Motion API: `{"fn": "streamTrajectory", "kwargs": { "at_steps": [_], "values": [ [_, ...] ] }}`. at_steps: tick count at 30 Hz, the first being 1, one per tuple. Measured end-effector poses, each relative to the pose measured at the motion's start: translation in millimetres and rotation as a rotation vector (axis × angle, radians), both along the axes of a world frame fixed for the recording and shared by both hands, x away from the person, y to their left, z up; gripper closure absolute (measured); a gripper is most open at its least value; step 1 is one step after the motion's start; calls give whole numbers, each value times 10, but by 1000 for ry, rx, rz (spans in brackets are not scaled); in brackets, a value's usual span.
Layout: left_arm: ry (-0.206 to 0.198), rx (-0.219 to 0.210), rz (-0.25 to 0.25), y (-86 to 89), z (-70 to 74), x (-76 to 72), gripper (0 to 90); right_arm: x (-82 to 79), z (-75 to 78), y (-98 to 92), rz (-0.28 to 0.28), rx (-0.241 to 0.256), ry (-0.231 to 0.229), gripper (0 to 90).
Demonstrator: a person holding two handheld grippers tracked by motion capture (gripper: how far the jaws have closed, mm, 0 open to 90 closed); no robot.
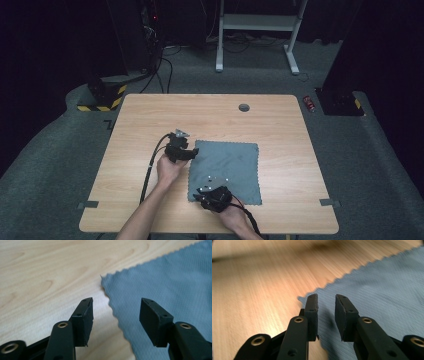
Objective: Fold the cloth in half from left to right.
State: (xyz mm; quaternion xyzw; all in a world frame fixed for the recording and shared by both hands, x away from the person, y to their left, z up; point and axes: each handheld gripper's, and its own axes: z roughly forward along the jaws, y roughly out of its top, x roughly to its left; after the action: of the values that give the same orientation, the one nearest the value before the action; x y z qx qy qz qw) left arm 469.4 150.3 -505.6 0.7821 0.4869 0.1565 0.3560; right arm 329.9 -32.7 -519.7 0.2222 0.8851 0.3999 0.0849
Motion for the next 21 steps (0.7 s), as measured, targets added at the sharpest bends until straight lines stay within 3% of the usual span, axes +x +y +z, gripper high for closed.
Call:
{"fn": "streamTrajectory", "kwargs": {
  "at_steps": [4,5,9,11,14,18,20,21],
  "values": [
    [32,44,5,-43,-30,113,448,-45,11,90,24,10,-9,720],
    [18,42,8,-50,-25,128,449,-58,12,112,31,8,-13,717],
    [35,30,11,-72,-11,216,449,-82,15,159,50,2,-13,702],
    [27,7,37,-76,-16,281,456,-95,23,186,58,3,-10,681],
    [51,58,50,-97,-50,358,452,-101,27,207,64,0,-5,661],
    [49,60,49,-125,-54,387,469,-109,6,234,72,-17,-3,654],
    [32,73,44,-152,-63,386,503,-115,-13,248,73,-36,-8,660],
    [13,106,42,-173,-66,378,537,-135,-29,255,69,-47,-28,690]
  ]
}}
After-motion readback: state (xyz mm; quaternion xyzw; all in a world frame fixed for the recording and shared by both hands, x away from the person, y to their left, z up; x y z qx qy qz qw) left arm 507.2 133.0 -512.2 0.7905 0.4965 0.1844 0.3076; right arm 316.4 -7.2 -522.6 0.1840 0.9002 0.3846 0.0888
